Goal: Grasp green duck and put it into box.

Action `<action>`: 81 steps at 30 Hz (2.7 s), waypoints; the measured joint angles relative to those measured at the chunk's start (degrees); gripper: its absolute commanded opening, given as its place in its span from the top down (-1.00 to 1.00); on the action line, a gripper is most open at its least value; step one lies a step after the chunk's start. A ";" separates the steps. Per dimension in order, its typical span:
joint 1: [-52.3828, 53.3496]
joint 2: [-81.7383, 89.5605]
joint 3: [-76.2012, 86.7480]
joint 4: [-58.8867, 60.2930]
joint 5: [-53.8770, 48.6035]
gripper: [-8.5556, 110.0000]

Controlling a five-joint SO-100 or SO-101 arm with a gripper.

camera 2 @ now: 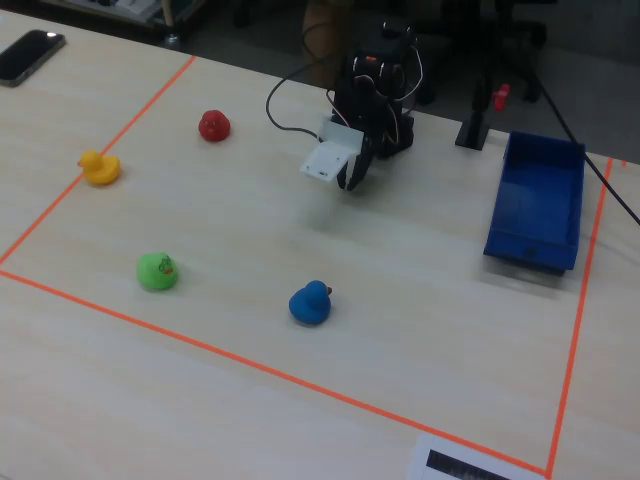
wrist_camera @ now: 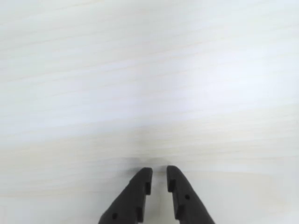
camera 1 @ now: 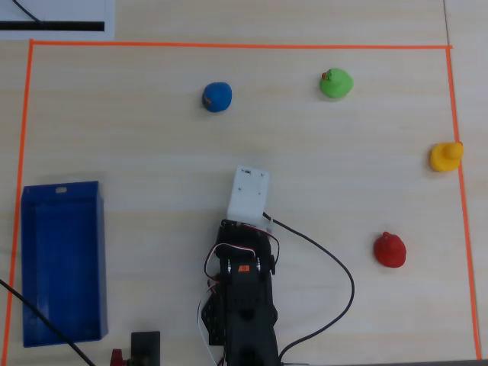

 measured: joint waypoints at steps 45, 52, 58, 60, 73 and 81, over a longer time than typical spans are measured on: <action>36.47 -87.89 -80.33 -72.42 -13.10 0.13; 32.34 -88.15 -70.84 -76.82 -12.04 0.14; 30.67 -92.64 -67.94 -79.80 -11.78 0.14; 30.76 -94.92 -68.12 -80.24 -11.51 0.14; 31.11 -110.21 -78.93 -81.47 -11.34 0.14; 31.11 -116.37 -80.07 -84.81 -11.34 0.14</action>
